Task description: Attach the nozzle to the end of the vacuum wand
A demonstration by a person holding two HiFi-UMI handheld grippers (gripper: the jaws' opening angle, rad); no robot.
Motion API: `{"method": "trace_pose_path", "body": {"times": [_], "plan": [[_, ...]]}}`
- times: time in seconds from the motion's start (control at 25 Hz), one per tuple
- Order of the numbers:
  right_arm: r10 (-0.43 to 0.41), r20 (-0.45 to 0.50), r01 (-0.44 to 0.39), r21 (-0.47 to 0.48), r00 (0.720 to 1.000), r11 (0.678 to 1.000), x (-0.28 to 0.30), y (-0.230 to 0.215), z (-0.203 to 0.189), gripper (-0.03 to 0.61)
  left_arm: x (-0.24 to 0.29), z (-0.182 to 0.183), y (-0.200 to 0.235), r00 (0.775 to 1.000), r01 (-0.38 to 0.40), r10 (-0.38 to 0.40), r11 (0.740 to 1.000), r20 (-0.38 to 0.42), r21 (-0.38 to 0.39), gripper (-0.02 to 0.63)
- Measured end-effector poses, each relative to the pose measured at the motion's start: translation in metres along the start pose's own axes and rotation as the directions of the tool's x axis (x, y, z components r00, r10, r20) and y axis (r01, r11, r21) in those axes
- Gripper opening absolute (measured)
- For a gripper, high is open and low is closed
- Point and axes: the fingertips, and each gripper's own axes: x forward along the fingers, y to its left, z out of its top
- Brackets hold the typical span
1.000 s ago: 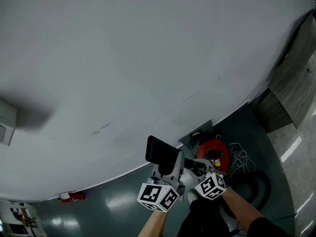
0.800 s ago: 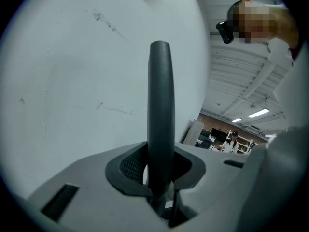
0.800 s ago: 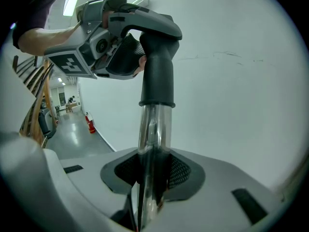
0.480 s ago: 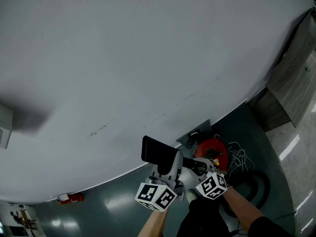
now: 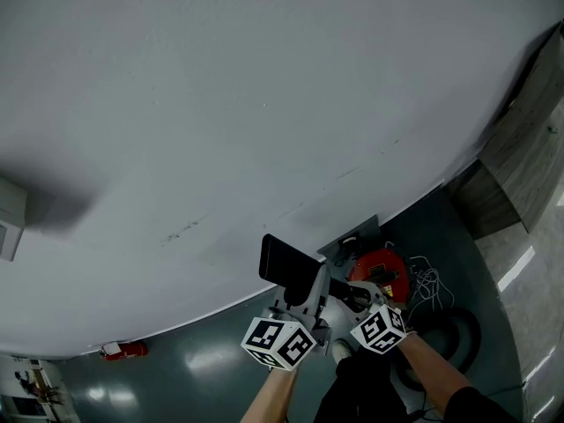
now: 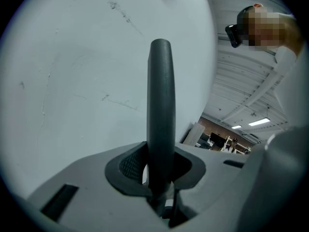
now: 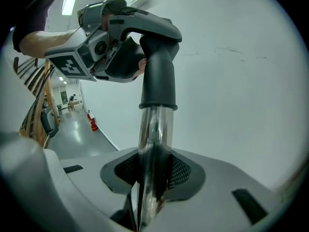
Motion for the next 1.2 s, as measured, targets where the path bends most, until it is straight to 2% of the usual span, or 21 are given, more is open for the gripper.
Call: {"method": "trace_pose_path", "body": {"times": [0.16,0.28,0.4,0.76,1.2], "plan": [[0.000,0.002,0.000,0.008,1.000,1.000,0.003,-0.001,0.000,0.129,-0.005,0.002,0.002,1.000,-0.018,0.017,0.998,0.025,0.062,0.097],[-0.004,0.002,0.004,0.022,1.000,1.000,0.005,-0.012,-0.001,0.129,-0.015,0.006,0.003,0.999,-0.029,0.027,0.996,0.033,0.079,0.152],[0.011,-0.002,-0.011,0.028,1.000,1.000,0.009,-0.017,-0.001,0.129,-0.032,0.002,0.007,0.998,-0.053,0.051,0.995,0.026,0.083,0.153],[0.025,0.001,-0.025,0.029,1.000,0.999,0.012,-0.021,-0.003,0.129,-0.087,-0.031,0.021,0.994,-0.105,0.105,0.994,-0.010,0.021,0.152],[0.004,0.005,-0.004,0.043,1.000,0.999,0.013,-0.023,-0.003,0.129,-0.110,-0.034,0.026,0.993,-0.115,0.115,0.993,0.005,-0.003,0.152]]}}
